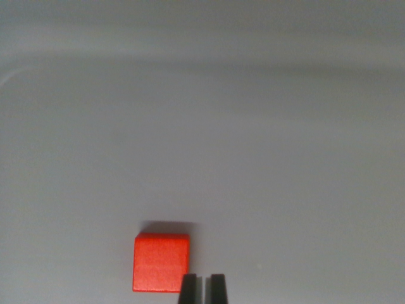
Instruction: Reach red block
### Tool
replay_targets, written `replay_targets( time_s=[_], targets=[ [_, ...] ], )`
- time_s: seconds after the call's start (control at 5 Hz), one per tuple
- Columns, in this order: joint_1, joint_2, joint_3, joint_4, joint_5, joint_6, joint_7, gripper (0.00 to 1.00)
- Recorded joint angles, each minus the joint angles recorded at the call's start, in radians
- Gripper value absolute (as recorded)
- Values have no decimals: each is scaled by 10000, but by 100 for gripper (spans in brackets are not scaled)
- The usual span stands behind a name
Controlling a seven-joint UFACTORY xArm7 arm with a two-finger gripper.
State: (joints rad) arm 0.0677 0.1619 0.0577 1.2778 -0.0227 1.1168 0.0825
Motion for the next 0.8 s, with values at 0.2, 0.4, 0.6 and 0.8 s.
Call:
replay_targets(
  time_s=[0.2, 0.4, 0.6, 0.8],
  targets=[
    [0, 0, 0, 0, 0, 0, 0, 0],
    [58, 189, 25, -313, -61, -474, 59, 0],
    [58, 189, 25, -313, -61, -474, 59, 0],
    [116, 377, 49, -623, -122, -943, 117, 0]
  ],
)
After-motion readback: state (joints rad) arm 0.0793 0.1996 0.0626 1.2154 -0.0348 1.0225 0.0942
